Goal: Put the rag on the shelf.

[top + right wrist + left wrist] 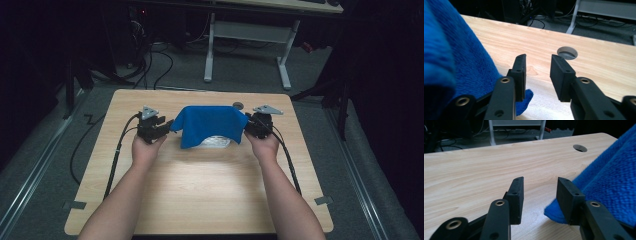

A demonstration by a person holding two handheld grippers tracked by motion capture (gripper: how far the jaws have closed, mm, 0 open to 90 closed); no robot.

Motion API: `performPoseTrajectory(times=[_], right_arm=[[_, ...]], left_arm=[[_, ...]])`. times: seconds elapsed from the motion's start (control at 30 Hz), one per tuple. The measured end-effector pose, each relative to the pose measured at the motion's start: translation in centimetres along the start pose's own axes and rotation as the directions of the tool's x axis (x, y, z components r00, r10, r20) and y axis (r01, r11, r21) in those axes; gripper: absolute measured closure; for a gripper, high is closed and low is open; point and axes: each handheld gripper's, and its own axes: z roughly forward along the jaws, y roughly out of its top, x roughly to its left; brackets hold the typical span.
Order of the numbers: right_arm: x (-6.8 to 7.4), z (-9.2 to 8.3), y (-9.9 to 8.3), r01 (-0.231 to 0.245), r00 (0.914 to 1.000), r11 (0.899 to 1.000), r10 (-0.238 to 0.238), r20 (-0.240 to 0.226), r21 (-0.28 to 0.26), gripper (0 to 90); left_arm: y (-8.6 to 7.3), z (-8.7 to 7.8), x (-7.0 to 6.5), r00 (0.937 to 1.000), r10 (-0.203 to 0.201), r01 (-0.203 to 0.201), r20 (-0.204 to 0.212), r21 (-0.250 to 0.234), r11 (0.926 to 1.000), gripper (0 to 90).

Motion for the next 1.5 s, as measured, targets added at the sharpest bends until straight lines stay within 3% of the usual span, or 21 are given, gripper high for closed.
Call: performPoseTrajectory(times=[0.37, 0.43, 0.53, 0.63, 0.8, 0.9, 0.93, 1.07, 1.1, 1.13, 1.27, 1.33, 1.37, 1.5], right_arm=[[-0.6, -2.8, 0.8, 0.014, 0.9992, 1.000, -0.013, 0.037, -0.022, 54.4], [-0.8, -3.4, 0.7, 0.011, 0.9991, 0.999, -0.009, 0.042, -0.047, 54.3], [-1.0, -4.2, 0.2, 0.006, 0.9987, 0.999, -0.004, 0.050, -0.033, 53.1], [-0.8, -4.7, -0.3, 0.026, 0.9980, 0.999, -0.024, 0.059, -0.042, 52.8], [-0.4, -5.7, -1.0, 0.067, 0.9948, 0.998, -0.065, 0.078, -0.022, 49.9], [0.0, -6.5, -1.4, 0.090, 0.9926, 0.994, -0.085, 0.086, -0.054, 49.6], [0.0, -6.6, -1.5, 0.096, 0.9919, 0.995, -0.092, 0.087, -0.042, 48.3], [0.6, -7.4, -1.9, 0.129, 0.9881, 0.991, -0.127, 0.086, -0.022, 46.4], [0.7, -7.7, -2.1, 0.136, 0.9878, 0.990, -0.133, 0.082, -0.038, 46.5], [0.9, -8.0, -2.3, 0.135, 0.9881, 0.989, -0.130, 0.083, -0.057, 46.5], [1.6, -8.6, -2.7, 0.143, 0.9882, 0.989, -0.141, 0.059, -0.026, 43.6], [2.0, -8.9, -3.0, 0.155, 0.9871, 0.987, -0.153, 0.047, -0.043, 43.4], [2.2, -9.2, -3.3, 0.159, 0.9867, 0.986, -0.156, 0.046, -0.060, 43.4], [3.0, -10.0, -4.5, 0.158, 0.9873, 0.986, -0.157, 0.024, -0.045, 42.3]], left_arm=[[0.5, -2.2, -0.2, 1.0000, -0.007, 0.007, 0.001, -0.015, 0.9999, 55.1], [0.4, -2.6, -0.2, 1.0000, -0.003, 0.003, -0.004, -0.017, 0.9998, 54.7], [0.2, -3.3, 0.0, 0.9999, -0.001, 0.000, -0.014, -0.025, 0.9997, 54.2], [-0.3, -4.1, 0.2, 0.9997, -0.020, 0.020, -0.017, -0.022, 0.9996, 53.4], [-1.4, -5.1, 0.4, 0.9992, -0.025, 0.025, -0.031, -0.004, 0.9997, 51.6], [-2.0, -5.7, 0.4, 0.9992, -0.015, 0.016, -0.036, 0.007, 0.9999, 51.0], [-2.2, -5.9, 0.4, 0.9993, -0.016, 0.017, -0.034, 0.005, 0.9998, 50.8], [-2.9, -6.7, 0.0, 0.9995, 0.004, -0.004, -0.031, 0.012, 0.9999, 50.5], [-3.1, -6.8, -0.2, 0.9996, 0.008, -0.008, -0.027, 0.013, 0.9999, 50.3], [-3.2, -7.0, -0.3, 0.9996, 0.010, -0.009, -0.026, 0.011, 0.9999, 50.2], [-3.8, -7.8, -0.9, 0.9999, 0.014, -0.014, -0.009, 0.011, 0.9998, 48.7], [-4.2, -8.2, -1.3, 0.9999, 0.015, -0.015, 0.006, 0.008, 0.9999, 47.7], [-4.4, -8.4, -1.6, 0.9997, 0.019, -0.019, 0.012, 0.008, 0.9998, 47.0], [-5.4, -9.3, -2.8, 0.9981, 0.053, -0.054, 0.031, 0.015, 0.9984, 45.8]])
